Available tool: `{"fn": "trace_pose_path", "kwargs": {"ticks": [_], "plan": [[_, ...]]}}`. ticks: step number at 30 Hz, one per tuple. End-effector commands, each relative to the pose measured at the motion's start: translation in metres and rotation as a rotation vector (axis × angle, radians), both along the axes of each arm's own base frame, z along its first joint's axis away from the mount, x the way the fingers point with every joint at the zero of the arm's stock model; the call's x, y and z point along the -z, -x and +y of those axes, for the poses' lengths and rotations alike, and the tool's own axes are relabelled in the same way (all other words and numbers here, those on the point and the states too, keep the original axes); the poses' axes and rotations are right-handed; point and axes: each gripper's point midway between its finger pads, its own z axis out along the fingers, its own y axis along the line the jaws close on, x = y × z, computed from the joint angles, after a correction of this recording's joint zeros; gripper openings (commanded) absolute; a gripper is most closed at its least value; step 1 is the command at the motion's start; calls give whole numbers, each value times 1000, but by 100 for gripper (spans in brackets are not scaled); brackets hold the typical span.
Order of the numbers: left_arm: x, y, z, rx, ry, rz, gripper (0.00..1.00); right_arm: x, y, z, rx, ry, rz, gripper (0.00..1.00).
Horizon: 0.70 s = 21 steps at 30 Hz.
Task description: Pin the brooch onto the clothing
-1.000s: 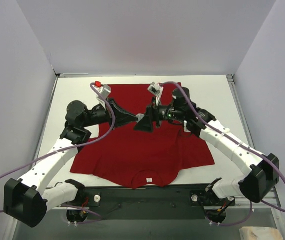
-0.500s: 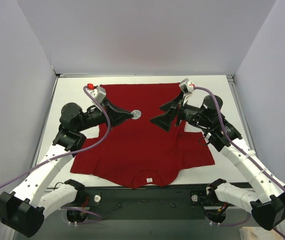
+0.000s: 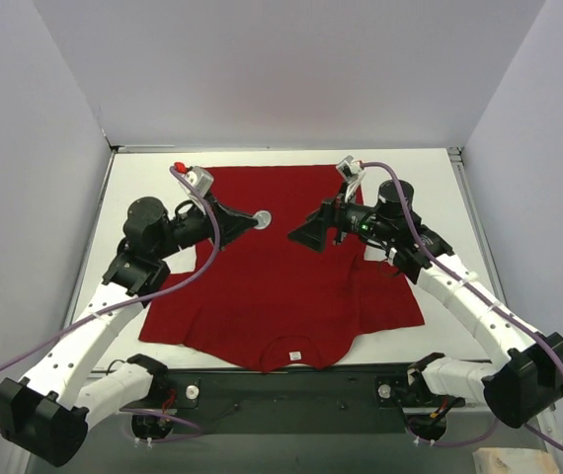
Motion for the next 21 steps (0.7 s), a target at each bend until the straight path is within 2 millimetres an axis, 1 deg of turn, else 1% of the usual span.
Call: {"fn": "trace_pose_path", "kwargs": {"ticks": [1, 2, 3, 5, 6, 7, 8, 9, 10, 11, 12, 13, 14, 15, 17, 19, 21], "plan": [[-4, -41, 21, -228, -55, -1, 0, -23, -14, 1, 2, -35, -53, 100], [5, -48, 22, -252, -74, 22, 0, -20, -16, 1, 8, -30, -42, 100], [6, -56, 26, -289, -87, 23, 0, -12, -18, 0, 16, -19, -22, 100], [23, -76, 32, -359, -142, 28, 0, -1, -23, -4, 46, 1, -1, 100], [22, -85, 36, -399, -159, 20, 0, 9, -26, -6, 65, 16, 23, 100], [37, -98, 38, -435, -199, 41, 0, 14, -30, -10, 82, 23, 33, 100], [43, -108, 43, -480, -220, 43, 0, 20, -31, -11, 95, 30, 49, 100], [56, -118, 43, -495, -256, 47, 0, 27, -32, -13, 99, 40, 62, 100], [62, -125, 45, -516, -270, 50, 0, 32, -34, -14, 108, 47, 73, 100], [67, -132, 48, -547, -290, 57, 0, 40, -36, -17, 120, 63, 102, 100], [77, -141, 49, -555, -332, 63, 0, 44, -37, -19, 120, 69, 114, 100], [81, -145, 50, -563, -352, 74, 0, 47, -39, -20, 126, 76, 129, 100], [94, -146, 57, -590, -399, 117, 0, 55, -41, -24, 145, 96, 165, 100], [103, -148, 55, -584, -420, 139, 0, 63, -43, -28, 168, 114, 184, 100], [117, -147, 63, -619, -456, 179, 0, 76, -46, -32, 196, 138, 216, 100], [131, -140, 66, -627, -473, 217, 0, 85, -50, -36, 238, 158, 233, 100], [138, -134, 71, -650, -490, 241, 0, 94, -50, -39, 258, 174, 260, 100]]}}
